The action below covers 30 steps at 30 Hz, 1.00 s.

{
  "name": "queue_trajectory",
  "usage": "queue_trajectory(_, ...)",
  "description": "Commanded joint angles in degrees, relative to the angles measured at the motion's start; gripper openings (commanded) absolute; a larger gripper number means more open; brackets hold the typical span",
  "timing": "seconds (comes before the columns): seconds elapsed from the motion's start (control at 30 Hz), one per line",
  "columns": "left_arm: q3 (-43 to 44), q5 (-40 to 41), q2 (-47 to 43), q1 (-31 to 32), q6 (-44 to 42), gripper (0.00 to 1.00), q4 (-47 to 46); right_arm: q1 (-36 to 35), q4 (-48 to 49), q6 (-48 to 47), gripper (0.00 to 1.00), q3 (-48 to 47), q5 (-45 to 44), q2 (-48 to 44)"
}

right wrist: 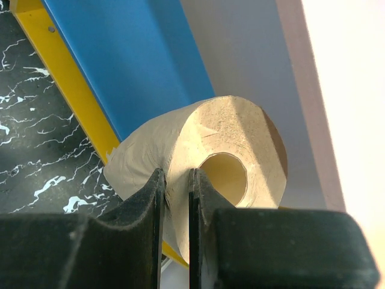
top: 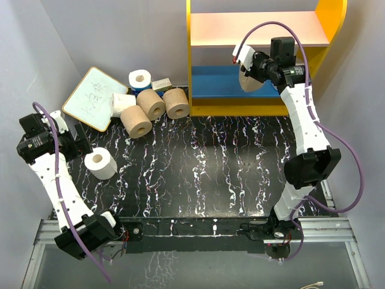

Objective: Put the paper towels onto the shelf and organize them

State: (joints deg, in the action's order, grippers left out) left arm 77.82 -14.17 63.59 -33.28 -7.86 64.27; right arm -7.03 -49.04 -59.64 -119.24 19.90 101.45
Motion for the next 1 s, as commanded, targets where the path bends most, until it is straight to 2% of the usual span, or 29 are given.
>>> queue_trajectory(0.0,0.4,-0.8,-0.5,-0.3,1.5,0.92,-1.1,1.8,10.7,1.6,0.00,0.3,2.1,0.5)
queue_trajectory(0.1,0.0,-1.9,-0.3,-0.3,1.8,0.92,-1.5,2.8,17.9,4.5,0.00,3.6,3.8,-0.1)
queue_trajectory(0.27,-0.7,-2.2,-0.4,-0.3,1.8,0.92,-1.6,3.0,20.6,8.9,0.00,3.7,6.9,1.6)
queue_trajectory(0.47,-1.7,-2.2,-1.2,-0.3,2.0,0.93,-1.9,1.5,26.6,10.6,0.00,8.1,4.1,1.1)
queue_trajectory(0.6,-1.6,-2.3,-1.2,-0.3,2.1,0.93,-2.0,-5.0,31.1,7.9,0.00,13.5,-3.7,0.7)
queue_trajectory(0.7,-1.9,-2.1,-1.7,-0.3,2.2,0.93,-2.1,-8.7,36.5,8.6,0.00,17.8,-5.1,-0.2)
queue_trajectory(0.97,-3.0,-2.6,-3.1,-0.3,2.2,0.94,-2.3,-11.9,41.0,14.0,0.00,11.7,-6.0,6.0)
